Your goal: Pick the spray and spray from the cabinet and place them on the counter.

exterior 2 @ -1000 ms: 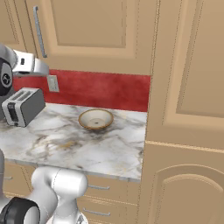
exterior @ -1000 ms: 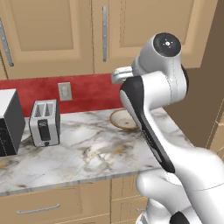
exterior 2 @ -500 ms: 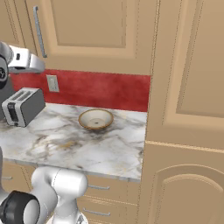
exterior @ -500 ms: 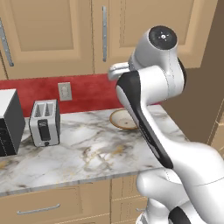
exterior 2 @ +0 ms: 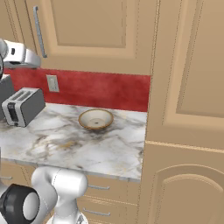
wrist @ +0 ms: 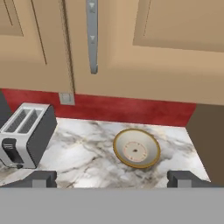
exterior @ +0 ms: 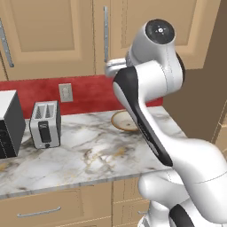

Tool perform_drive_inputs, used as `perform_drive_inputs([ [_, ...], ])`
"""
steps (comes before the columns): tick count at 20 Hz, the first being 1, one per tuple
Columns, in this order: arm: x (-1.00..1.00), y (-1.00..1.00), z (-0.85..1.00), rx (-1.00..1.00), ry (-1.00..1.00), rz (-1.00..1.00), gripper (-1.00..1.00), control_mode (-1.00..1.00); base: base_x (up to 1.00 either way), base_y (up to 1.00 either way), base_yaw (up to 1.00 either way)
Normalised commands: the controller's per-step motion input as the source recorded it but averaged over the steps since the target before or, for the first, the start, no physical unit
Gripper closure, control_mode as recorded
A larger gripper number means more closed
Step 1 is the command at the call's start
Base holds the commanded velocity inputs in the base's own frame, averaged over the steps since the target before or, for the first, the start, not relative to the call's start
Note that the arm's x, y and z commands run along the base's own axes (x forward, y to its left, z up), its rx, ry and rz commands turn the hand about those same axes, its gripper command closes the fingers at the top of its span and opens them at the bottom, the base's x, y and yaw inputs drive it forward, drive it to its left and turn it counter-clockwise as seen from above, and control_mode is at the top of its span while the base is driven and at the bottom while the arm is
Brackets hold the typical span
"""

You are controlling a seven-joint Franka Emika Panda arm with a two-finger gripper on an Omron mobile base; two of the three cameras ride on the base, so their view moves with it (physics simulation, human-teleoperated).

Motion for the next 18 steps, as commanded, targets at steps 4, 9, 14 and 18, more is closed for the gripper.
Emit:
perform_drive_inputs([
  [4, 0.05, 0.12, 0.18, 0.00, 0.00, 0.00, -1.00, -1.00, 0.00, 0.00, 0.00],
  [9, 0.15, 0.07, 0.11, -0.01, 0.00, -0.01, -1.00, -1.00, 0.00, 0.00, 0.00],
  [14, 0.22, 0.03, 0.06, -0.03, 0.00, -0.02, -1.00, -1.00, 0.00, 0.00, 0.00],
  [18, 0.25, 0.01, 0.05, -0.04, 0.00, -0.02, -1.00, -1.00, 0.00, 0.00, 0.00],
])
